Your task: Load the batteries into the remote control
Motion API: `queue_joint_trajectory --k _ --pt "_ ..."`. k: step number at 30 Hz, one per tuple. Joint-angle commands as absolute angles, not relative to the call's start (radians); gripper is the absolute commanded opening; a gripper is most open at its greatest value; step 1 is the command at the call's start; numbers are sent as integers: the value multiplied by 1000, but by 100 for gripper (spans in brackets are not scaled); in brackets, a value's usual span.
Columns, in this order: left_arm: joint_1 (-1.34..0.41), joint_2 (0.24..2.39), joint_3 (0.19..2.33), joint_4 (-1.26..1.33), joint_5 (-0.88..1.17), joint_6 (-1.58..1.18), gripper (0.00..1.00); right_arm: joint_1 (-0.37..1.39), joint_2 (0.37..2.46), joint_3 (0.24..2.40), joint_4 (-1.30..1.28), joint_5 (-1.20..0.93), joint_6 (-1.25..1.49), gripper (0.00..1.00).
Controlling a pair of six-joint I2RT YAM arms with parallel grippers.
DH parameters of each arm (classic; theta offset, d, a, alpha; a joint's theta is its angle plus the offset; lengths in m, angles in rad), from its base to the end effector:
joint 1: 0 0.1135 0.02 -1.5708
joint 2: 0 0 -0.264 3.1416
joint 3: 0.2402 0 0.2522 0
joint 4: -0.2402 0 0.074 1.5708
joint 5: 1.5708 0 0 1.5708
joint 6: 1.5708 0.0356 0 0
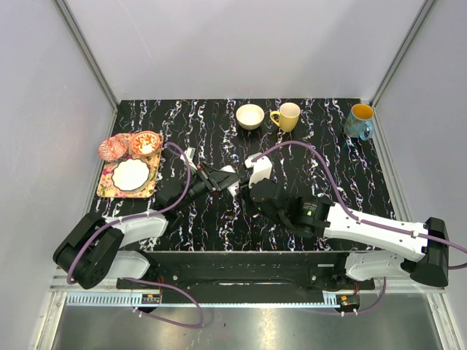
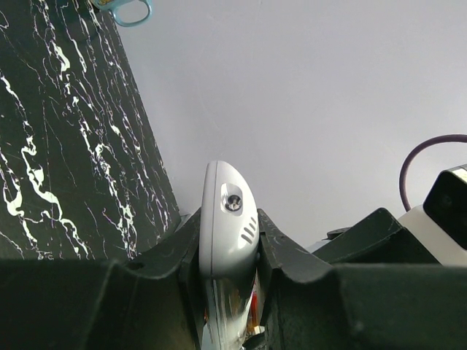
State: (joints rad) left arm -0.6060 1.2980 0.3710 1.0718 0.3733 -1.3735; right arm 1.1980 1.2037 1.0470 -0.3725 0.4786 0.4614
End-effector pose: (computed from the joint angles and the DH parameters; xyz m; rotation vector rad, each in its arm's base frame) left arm 0.1980 -0.1530 0.2233 -0.2923 1.7160 -1.8201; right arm 0.1128 0.2434 0.3276 -0.4722 2.0235 0.5319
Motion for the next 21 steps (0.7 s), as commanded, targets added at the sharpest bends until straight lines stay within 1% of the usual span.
queue_joint_trajectory --k 1,9,21 --pt "-621 1299 376 1241 397 -1430 0 1186 1187 1072 -451 617 430 36" --pt "-647 1351 347 1339 396 -1499 0 1178 1196 1071 -456 630 422 31" --pt "-663 1356 357 1342 399 -1505 0 1175 1184 1065 -442 692 393 25"
